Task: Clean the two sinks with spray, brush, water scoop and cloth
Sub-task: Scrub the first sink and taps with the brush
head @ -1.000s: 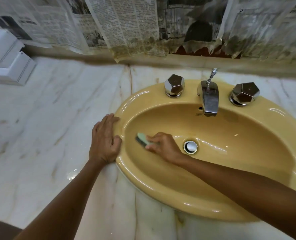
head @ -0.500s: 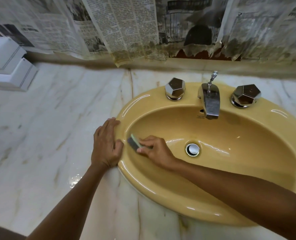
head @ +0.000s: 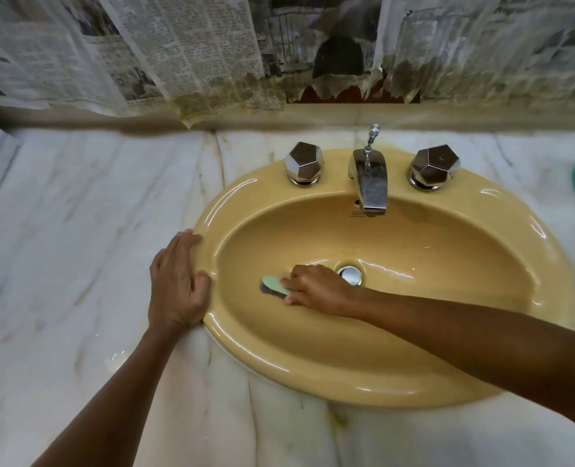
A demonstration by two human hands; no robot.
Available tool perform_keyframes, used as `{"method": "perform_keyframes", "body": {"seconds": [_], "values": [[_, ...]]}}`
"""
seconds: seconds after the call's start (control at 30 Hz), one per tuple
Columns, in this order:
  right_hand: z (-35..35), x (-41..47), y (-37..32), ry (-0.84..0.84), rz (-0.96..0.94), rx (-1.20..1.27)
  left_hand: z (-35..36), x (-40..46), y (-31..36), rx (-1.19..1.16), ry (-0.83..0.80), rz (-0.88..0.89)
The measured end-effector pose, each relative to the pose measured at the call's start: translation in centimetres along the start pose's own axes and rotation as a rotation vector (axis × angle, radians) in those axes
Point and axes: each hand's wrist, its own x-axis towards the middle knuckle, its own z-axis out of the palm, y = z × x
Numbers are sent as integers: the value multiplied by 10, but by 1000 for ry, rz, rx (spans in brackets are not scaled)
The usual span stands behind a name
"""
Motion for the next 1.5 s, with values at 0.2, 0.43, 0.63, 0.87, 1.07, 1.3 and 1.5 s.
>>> {"method": "perform_keyframes", "body": {"seconds": [0.2,0.43,0.63,0.87,1.07,1.3,1.5], "values": [[-33,-18,46,55,392,-313,0,-1,1,-4,4,-1],[-20,-31,41,-117,134,-310,0,1,-1,-8,6,8],[1,-23,20,161,22,-233,1,-1,0,-12,4,2],[-5,25,19,283,174,187,-2,-3,4,-18,25,5],[20,8,-29,236,-84,363,-1,-2,-1,-15,13,2],[11,32,-26,357,-16,466,0,-3,-3,-8,10,-15],[4,4,-34,172,-151,318,0,-2,-2,-3,16,-8]]}}
